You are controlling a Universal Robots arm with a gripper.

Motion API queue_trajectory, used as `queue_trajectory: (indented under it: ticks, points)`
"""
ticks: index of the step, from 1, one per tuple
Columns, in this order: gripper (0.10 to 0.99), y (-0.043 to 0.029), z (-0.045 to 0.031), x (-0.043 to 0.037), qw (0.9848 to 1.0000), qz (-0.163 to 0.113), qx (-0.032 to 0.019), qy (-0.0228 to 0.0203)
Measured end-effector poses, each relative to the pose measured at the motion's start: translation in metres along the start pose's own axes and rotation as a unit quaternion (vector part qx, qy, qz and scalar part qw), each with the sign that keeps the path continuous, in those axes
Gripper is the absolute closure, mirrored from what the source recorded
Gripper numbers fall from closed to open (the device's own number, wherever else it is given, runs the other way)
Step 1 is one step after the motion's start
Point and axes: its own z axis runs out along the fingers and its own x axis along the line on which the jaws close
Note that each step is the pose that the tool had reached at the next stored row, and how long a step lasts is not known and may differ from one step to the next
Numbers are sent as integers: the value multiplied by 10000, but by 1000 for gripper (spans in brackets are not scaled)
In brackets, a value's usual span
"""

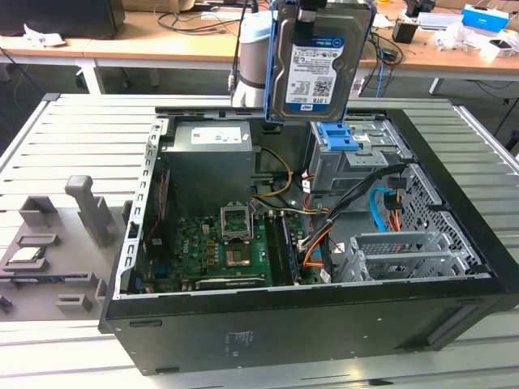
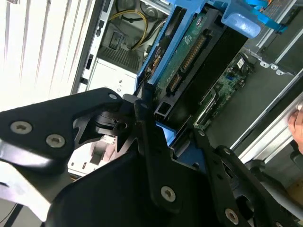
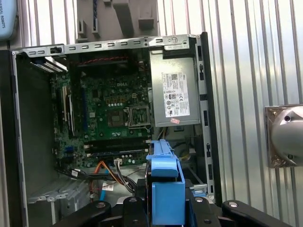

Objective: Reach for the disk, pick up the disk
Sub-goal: 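Pick up the disk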

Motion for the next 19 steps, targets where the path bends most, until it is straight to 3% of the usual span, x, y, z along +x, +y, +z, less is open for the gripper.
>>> queue_trajectory:
  ticks: [3,11,14,19]
  points:
    - [722,-66,-3,-5,10000,0,0,0]
    - [722,-73,-3,14,10000,-1,0,1]
    - [722,-80,-1,111,10000,1,0,0]
    - [722,-87,0,199,10000,0,0,0]
